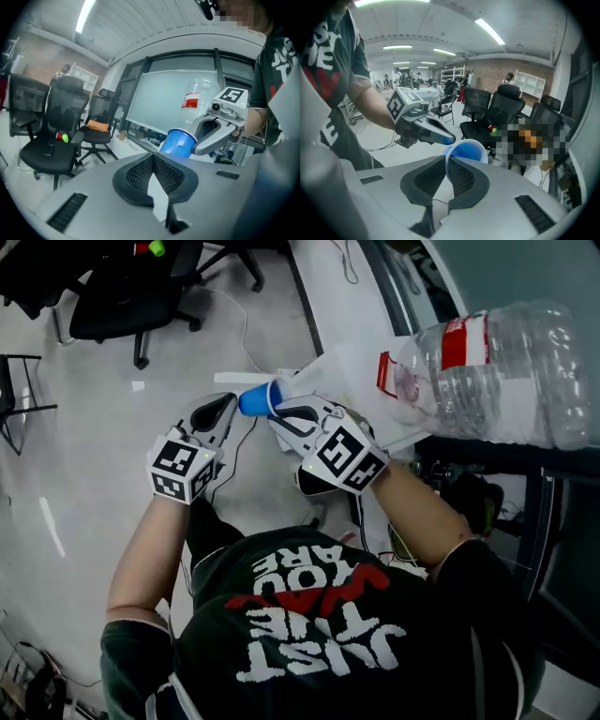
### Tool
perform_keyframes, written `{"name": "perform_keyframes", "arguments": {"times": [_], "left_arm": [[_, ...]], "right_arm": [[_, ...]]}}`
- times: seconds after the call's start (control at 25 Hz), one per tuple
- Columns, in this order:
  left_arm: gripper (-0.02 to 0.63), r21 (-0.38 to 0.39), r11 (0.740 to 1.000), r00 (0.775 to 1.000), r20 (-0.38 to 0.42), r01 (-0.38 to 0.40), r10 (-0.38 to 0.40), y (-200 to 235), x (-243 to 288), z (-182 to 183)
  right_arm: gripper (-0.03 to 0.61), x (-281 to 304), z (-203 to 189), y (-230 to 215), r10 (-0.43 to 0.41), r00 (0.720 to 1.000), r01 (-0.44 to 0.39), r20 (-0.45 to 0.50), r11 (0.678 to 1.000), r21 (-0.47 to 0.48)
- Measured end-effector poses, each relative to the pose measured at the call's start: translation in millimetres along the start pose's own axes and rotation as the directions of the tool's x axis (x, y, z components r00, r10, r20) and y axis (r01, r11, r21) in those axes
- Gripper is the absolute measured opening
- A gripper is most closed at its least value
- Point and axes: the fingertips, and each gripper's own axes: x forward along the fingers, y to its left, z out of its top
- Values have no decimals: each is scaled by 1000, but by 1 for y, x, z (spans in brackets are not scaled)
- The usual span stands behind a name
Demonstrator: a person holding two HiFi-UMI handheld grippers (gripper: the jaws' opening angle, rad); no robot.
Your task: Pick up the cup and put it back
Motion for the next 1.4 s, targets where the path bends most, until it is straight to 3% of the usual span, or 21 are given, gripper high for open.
{"name": "perform_keyframes", "arguments": {"times": [0.16, 0.44, 0.76, 1.08, 1.4], "left_arm": [[8, -54, 998, 1000, -27, -12, 11, 39, 16, -87], [8, -188, 979, 992, -110, -76, 56, 104, 47, -261], [8, -219, 975, 971, -237, -35, -19, 129, 102, -445], [8, -232, 973, 949, -307, 2, -75, 134, 140, -558], [8, -222, 975, 922, -372, 20, -103, 138, 160, -624]], "right_arm": [[49, 95, -62, 6, 15, 998, -9, -68, 996, 86], [49, 239, -200, 29, 36, 978, -6, -204, 990, 143], [49, 357, -375, 54, 54, 940, 8, -336, 983, 182], [49, 429, -458, 92, 97, 935, -29, -341, 980, 199], [49, 472, -512, 84, 71, 934, 16, -350, 970, 241]]}}
